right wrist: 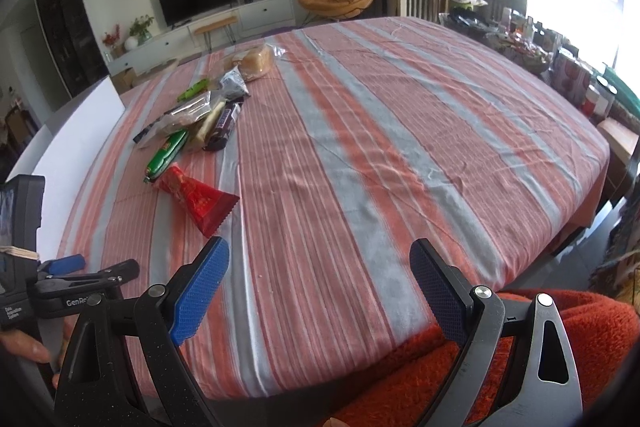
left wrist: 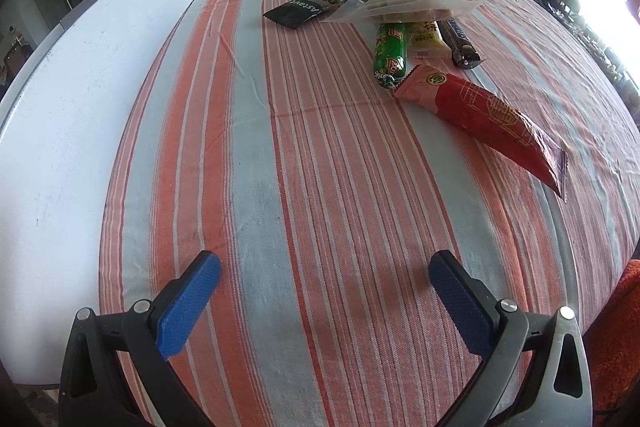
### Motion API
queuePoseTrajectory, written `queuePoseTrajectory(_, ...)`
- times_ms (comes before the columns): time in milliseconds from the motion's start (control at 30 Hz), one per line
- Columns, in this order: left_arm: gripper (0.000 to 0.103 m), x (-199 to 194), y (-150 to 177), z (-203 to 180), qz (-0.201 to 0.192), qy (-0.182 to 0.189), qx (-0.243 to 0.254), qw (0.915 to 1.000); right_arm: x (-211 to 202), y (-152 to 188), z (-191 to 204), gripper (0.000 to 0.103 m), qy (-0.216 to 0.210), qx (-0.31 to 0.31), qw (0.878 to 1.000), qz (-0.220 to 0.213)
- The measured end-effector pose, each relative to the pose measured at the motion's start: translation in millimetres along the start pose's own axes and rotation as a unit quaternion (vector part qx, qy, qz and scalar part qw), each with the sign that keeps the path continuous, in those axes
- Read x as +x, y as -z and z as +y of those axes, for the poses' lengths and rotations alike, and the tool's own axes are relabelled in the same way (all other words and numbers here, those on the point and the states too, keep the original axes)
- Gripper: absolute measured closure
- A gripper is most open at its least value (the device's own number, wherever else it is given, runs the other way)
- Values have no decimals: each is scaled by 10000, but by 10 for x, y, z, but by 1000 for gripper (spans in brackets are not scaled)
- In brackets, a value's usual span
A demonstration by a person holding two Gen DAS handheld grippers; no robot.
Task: Organize snacks
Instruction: 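Lower the right gripper onto the red wrapped pastry and close it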
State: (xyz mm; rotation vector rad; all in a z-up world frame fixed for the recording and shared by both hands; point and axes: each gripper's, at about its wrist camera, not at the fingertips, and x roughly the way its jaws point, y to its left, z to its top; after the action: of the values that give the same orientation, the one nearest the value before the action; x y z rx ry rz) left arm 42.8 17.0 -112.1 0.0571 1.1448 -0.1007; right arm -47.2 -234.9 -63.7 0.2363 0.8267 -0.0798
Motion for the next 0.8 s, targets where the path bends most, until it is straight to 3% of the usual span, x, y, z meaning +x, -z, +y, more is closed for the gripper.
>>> queuePoseTrajectory(133,0,-10,8,32,87,95,167,9998,147,-35,-192,9,-1036,477,9929,350)
queuePoseTrajectory(200,0,-26,28,75,49,150,186,9997,290,-78,-65,9,-1312,242,9886,696)
queuePoseTrajectory(267,0,-50,21,154,64,289,71,9995,419,-154,208,9,-1466,-367,9841,936)
queuePoseTrajectory(400,0,-269,-76,291,-222,576,-46,9981,708,-373,771,9,-1173,-1648,9754,882)
queuePoseTrajectory(500,0,-497,-136,332,-634,493,98,9967,1046,-479,1127,9,-1004,-2532,9541,1242)
queuePoseTrajectory(567,0,-603,-166,362,-798,483,137,9955,1248,-480,1253,11,-982,-2829,9411,1569)
queuePoseTrajectory(633,0,-659,-206,389,-877,530,130,9946,1411,-463,1249,11,-1045,-2713,9374,1917)
queuePoseTrajectory(700,0,-684,-230,404,-935,558,106,9940,1411,-463,1225,16,-969,-2645,9427,1789)
queuePoseTrajectory(733,0,-682,-246,405,-950,549,91,9939,1387,-457,1206,28,-899,-2650,9447,1710)
queuePoseTrajectory(767,0,-675,-264,403,-950,536,70,9940,1357,-454,1178,50,-818,-2671,9463,1630)
queuePoseTrajectory(800,0,-661,-262,399,-933,529,49,9942,1302,-450,1128,64,-802,-2651,9479,1572)
